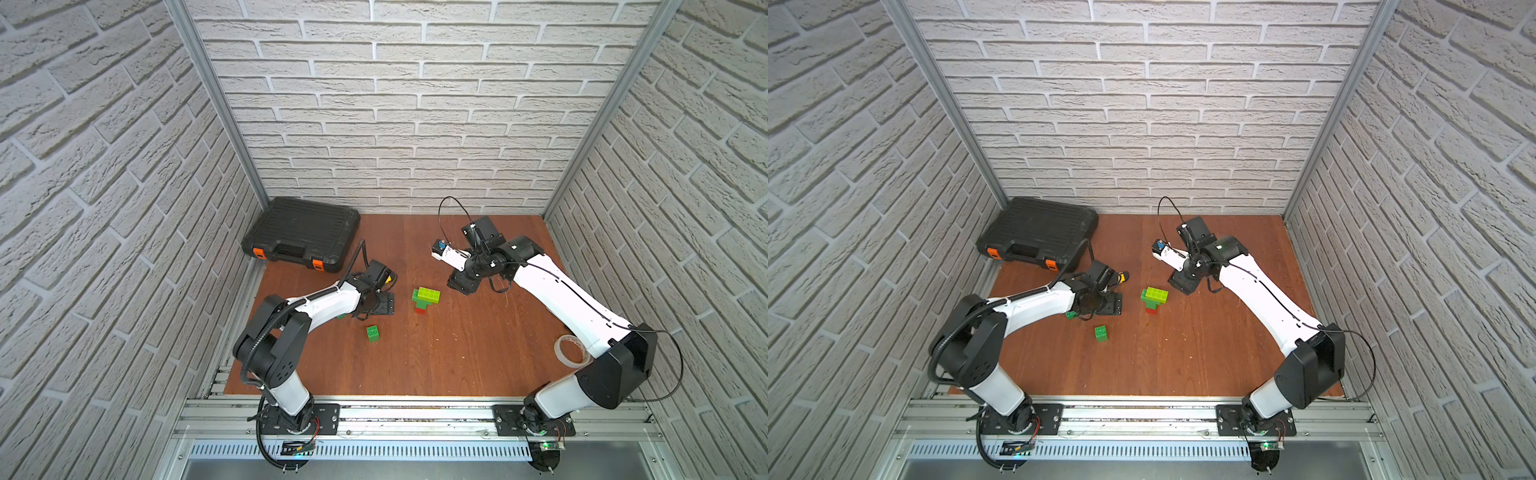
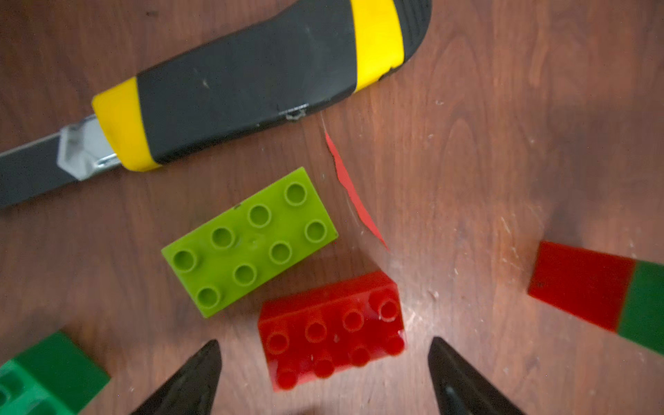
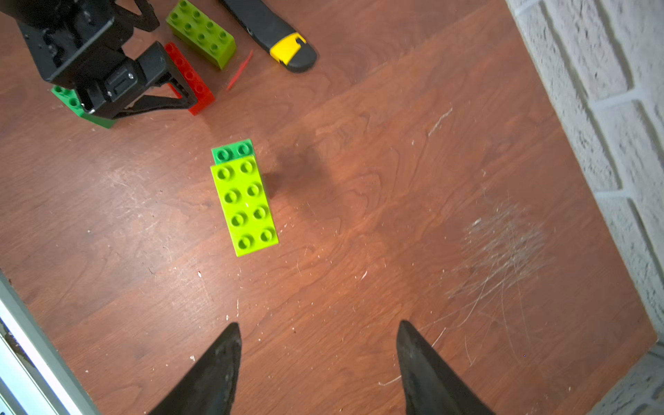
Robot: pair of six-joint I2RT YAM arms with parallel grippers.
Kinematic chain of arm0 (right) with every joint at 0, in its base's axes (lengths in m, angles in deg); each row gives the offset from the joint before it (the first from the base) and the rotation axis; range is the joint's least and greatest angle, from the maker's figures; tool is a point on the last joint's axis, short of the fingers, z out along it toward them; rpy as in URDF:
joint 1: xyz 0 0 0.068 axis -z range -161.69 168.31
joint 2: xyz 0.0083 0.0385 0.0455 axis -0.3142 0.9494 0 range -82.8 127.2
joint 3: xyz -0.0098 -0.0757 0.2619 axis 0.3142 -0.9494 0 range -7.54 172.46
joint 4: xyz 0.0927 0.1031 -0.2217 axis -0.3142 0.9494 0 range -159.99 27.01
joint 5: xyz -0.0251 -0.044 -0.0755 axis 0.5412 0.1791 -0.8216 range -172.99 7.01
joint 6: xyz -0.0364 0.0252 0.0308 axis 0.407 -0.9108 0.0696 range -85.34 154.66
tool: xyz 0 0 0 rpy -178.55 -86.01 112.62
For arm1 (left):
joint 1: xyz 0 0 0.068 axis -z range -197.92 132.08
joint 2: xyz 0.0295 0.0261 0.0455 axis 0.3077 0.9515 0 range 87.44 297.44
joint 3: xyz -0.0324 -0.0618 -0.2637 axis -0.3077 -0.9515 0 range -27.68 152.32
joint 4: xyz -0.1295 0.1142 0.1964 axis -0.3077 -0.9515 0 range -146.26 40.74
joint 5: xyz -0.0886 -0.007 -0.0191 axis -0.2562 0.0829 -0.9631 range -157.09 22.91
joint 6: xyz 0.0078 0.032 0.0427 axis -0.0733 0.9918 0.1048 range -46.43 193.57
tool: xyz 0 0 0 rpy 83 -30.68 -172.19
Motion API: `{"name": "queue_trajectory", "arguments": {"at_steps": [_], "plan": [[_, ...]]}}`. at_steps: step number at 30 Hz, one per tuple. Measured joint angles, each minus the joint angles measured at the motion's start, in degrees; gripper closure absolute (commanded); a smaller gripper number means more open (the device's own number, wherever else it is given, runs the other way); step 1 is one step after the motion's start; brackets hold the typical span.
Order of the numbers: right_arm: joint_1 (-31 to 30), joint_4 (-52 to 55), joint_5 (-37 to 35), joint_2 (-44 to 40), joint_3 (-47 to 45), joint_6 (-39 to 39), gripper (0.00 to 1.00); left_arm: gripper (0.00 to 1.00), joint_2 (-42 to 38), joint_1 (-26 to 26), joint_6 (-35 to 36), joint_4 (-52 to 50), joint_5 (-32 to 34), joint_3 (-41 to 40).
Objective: Assemble a spoon with lego
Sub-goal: Pick up the lego brick from the center of the board, then place the lego brick at the center of the board.
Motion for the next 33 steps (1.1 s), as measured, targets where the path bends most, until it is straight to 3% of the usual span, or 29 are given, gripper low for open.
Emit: {"name": "queue_trajectory", "arguments": {"at_steps": [6,17,24,33], "plan": [[1.8,-0.6,0.6,-1.0,-0.8,0.0,0.31,0.16,4.9,0.7,-1.7,-2.6,2.8,3.7],[3.1,-1.3,1.7,-1.3,-0.8,0.3,0.32,0.45,7.6,2.0,-1.9,-5.3,5.6,6.1],[4.4,-3.8,2.8,-5.9,-5.7,-0.4,0.33,0.46,2.3,3.9,-1.5,-6.2,6.1,5.4],[7.1,-7.0,3.0,-9.1,-11.7,-1.9,0.33,0.43,-5.6,14.1,-3.4,-6.5,7.7,2.1]]}}
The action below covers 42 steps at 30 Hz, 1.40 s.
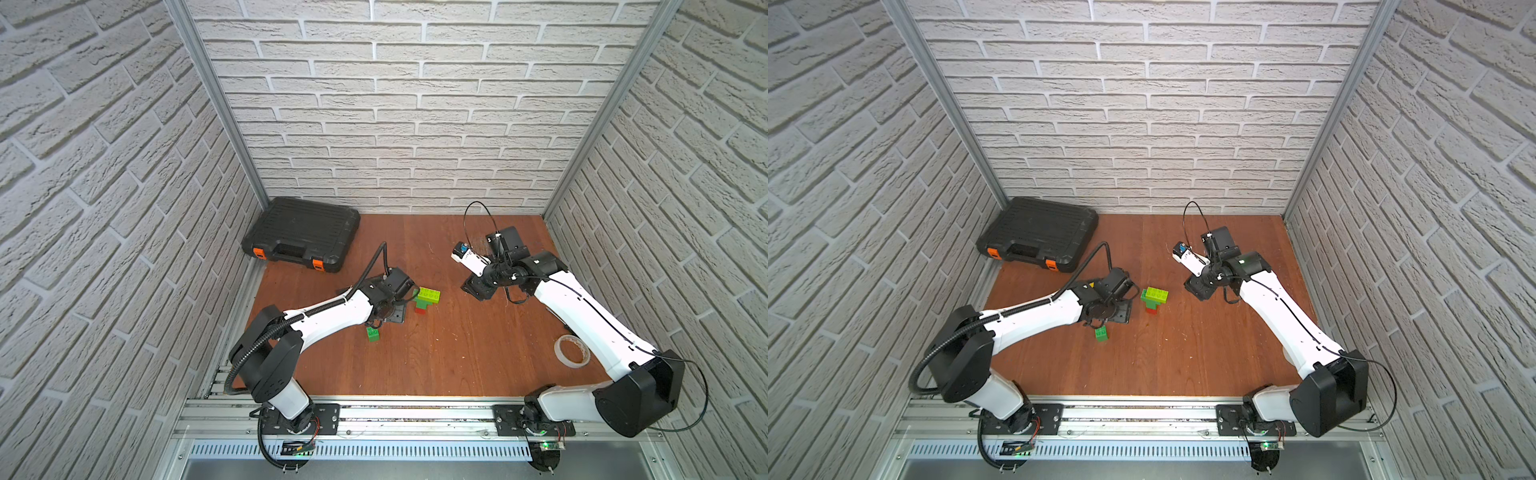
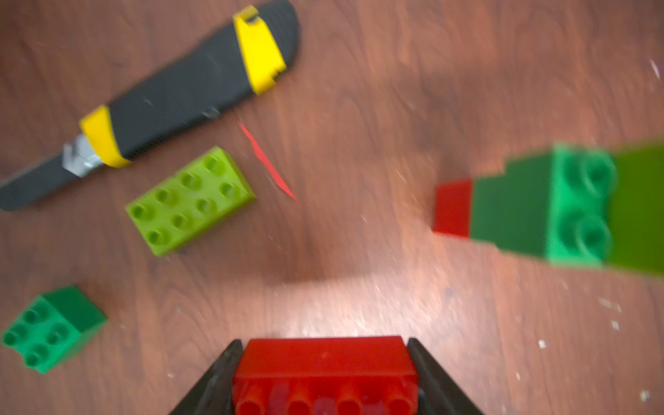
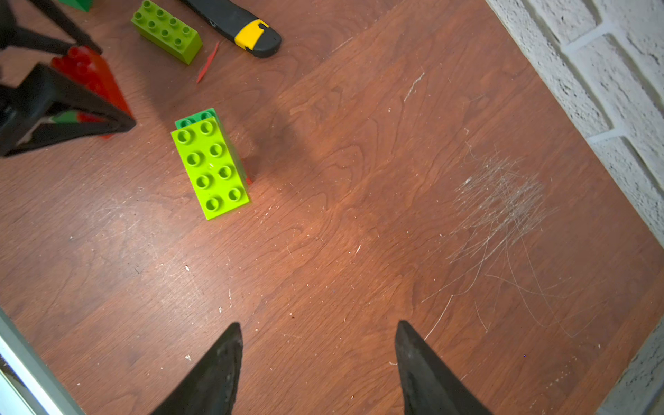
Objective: Assemble a spoon with lego
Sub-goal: Place the lego brick at the center of the board, then pick up the lego brick from the center of the board.
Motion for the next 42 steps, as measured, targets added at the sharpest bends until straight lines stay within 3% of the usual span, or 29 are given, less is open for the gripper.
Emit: {"name": "queue_trajectory", "arguments": {"at_steps": [5,10,23,30,35,42], "plan": [[0.5,-1.2,0.6,-1.1,-0.5,-0.5,0.34,0.41,1.3,6.7,-3.2,0.3,0.2,-1.4],[0.6,-2.1,2.0,-2.4,-1.3,-0.7,0.34,0.39,4.9,10.3,-5.6,1.5,-0.1,-1.4],[0.6,-1.9,4.2,-6.7,-4.2,-0.7,0.34,0.21,7.9,10.8,-7.4,2.6,-0.9,-1.3],[-0.2,-1.4,5.9,-10.4,-6.4,-0.4,0.35,0.2,1.3,9.8,-7.3,4.1,-1.1,-4.4],[-6.0,-1.4,6.1,-15.1,-8.8,-0.5,0.35,0.2,-10.1,2.5,-6.9,5.2,-3.6,-9.4],[-23.3,-4.0,1.4,-14.1,-11.2,-4.3,0.37,0.2,-28.0,-18.8,-5.8,6.8,-9.6,-19.9]]}}
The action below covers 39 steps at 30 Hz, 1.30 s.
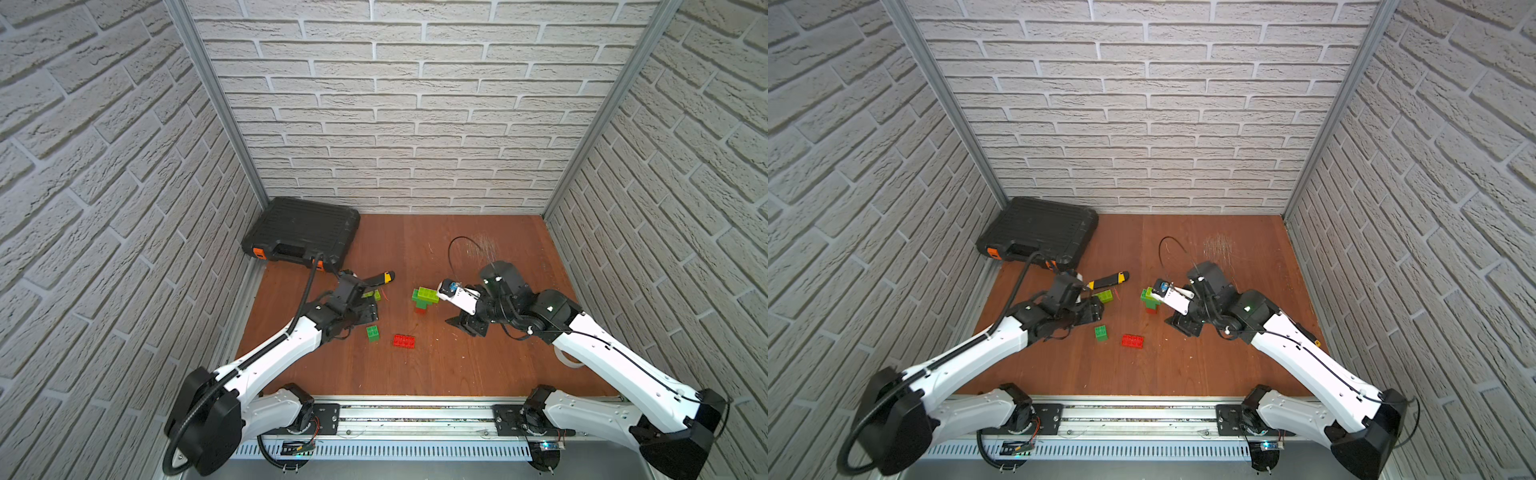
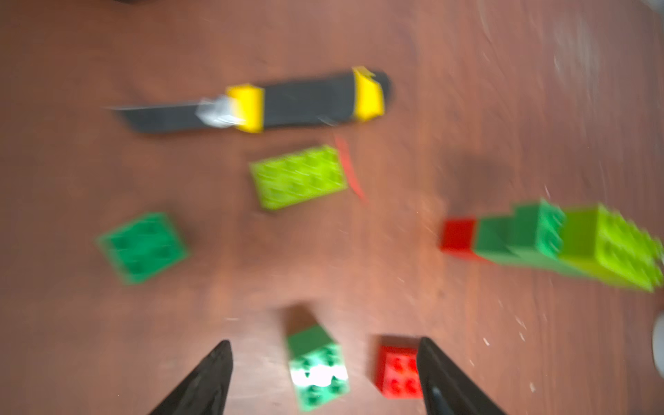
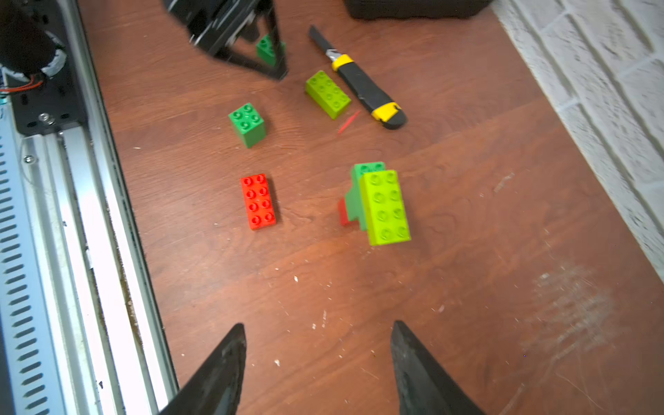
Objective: Assemble a spoon with lego
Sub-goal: Pick up the lego brick from the center of the board.
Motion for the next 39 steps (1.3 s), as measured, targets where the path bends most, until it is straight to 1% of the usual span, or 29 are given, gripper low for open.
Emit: {"name": "queue_trajectory", "arguments": {"at_steps": [2,5,7,10,14,19,29,39], "plan": [[-5.4,-2.8,-1.7,3.5,-1.1,-1.7,0.38,0.2,-3.3,-4.7,0.4,-0.3,-1.9,-2.6],[-11.5,-7.6,-3.1,11.3,-2.2,-3.8,0.4,0.2,-6.0,-8.6,0.8,-0.5,-4.5,-5.0],[-14.2,-10.1,-3.4,17.1,-2.3,-4.6,0.43,0.2,-7.2,-10.1,1.0,-0.6,-5.9,-6.3],[-16.0,-13.3,-3.7,24.1,-2.1,-5.4,0.44,0.2,-8.3,-11.4,1.3,-0.9,-7.3,-7.3],[-16.3,-16.1,-4.0,29.7,-1.6,-6.2,0.44,0.2,-9.4,-12.1,1.3,-0.9,-8.6,-8.2],[-16.3,-17.9,-4.5,33.1,-0.2,-6.6,0.44,0.2,-9.5,-12.3,1.3,-0.8,-9.5,-9.4],[-15.2,-18.6,-5.3,35.4,2.4,-6.5,0.45,0.2,-8.1,-12.3,1.3,-0.2,-10.4,-9.7],[-12.8,-18.4,-4.0,39.2,3.1,-5.8,0.48,0.2,-7.9,-12.3,1.3,0.1,-10.4,-9.7]]}}
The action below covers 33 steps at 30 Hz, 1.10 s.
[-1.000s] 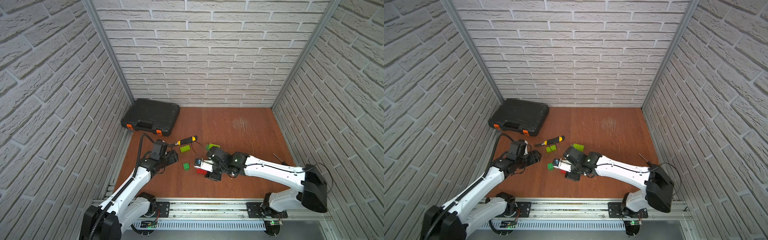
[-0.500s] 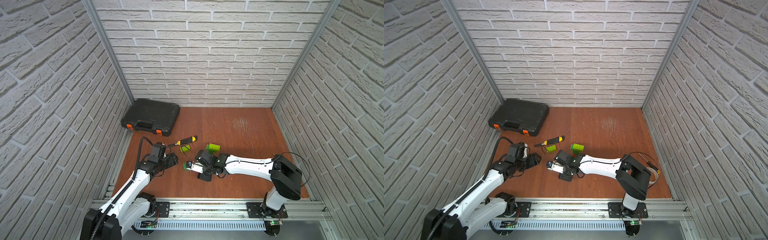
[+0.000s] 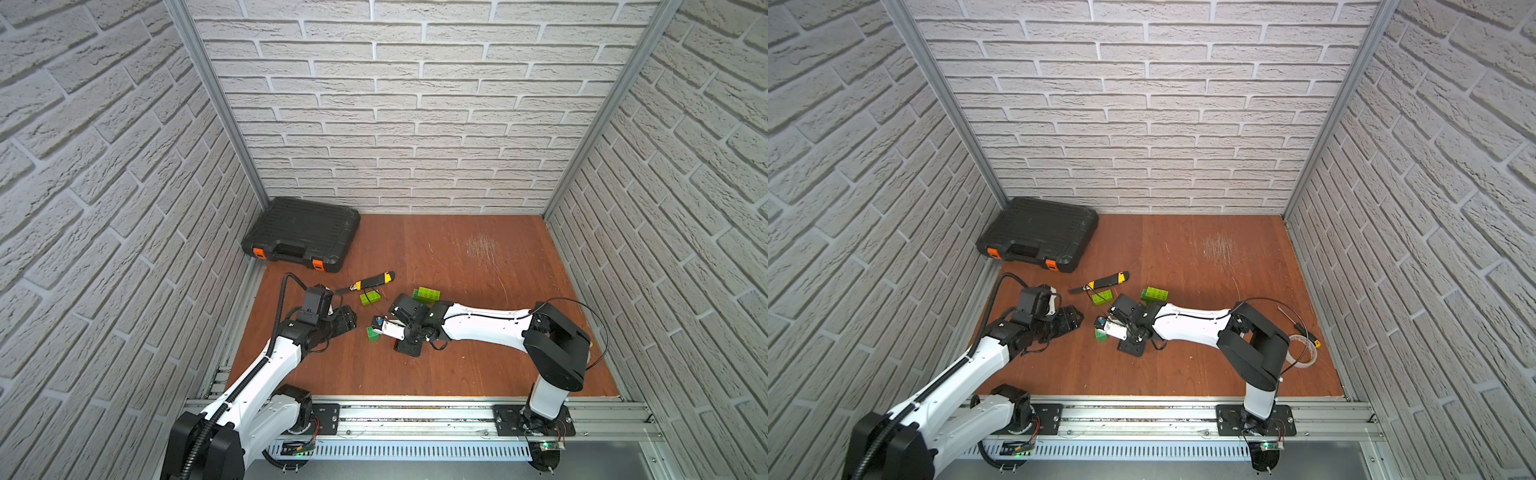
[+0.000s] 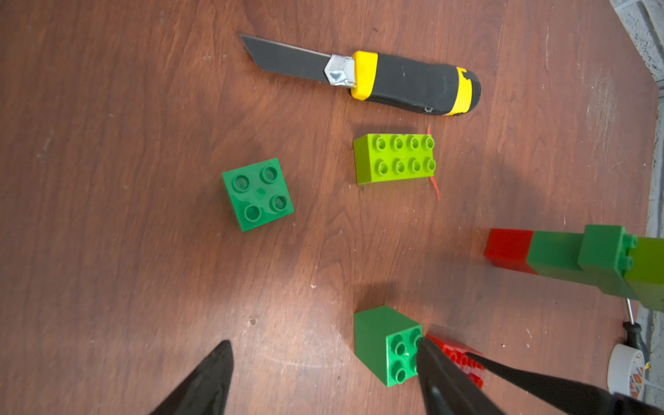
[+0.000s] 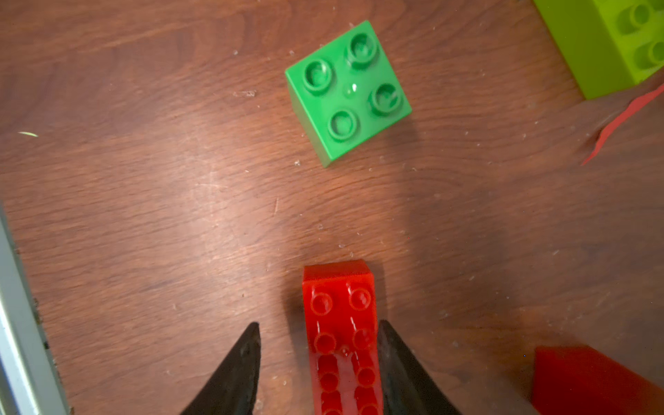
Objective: Assemble a spoon with lego
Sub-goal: Pick up the lego brick from the center of the board.
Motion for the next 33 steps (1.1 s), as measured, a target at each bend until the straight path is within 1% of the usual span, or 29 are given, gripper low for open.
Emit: {"name": "queue_trajectory", "arguments": {"at_steps": [4,10,14,23,25,29,33], "plan": [[0.5,0.0,0.2,0.5,0.0,0.1,0.5,0.21,0.0,0.0,0.0,0.0,0.0,0.0],[0.8,0.0,0.8,2.3,1.0,0.6,0.59,0.21,0.6,0.0,-0.1,0.6,0.0,-0.1],[0.8,0.0,1.2,3.0,1.5,0.7,0.67,0.21,0.7,0.0,-0.1,0.8,0.0,-0.2],[0.8,1.5,1.2,3.4,2.6,1.4,0.77,0.21,1.3,0.0,-0.2,1.0,-0.3,-0.2],[0.8,1.9,1.2,3.2,2.6,1.4,0.77,0.21,1.3,0.0,-0.2,1.2,-0.5,-0.2],[0.9,5.7,1.4,-0.2,3.5,1.2,0.78,0.21,1.6,0.0,-0.6,2.4,-1.3,-0.2],[1.7,11.2,1.7,-7.6,7.6,1.6,0.79,0.21,4.2,0.0,-1.3,4.7,-2.9,0.0]]}}
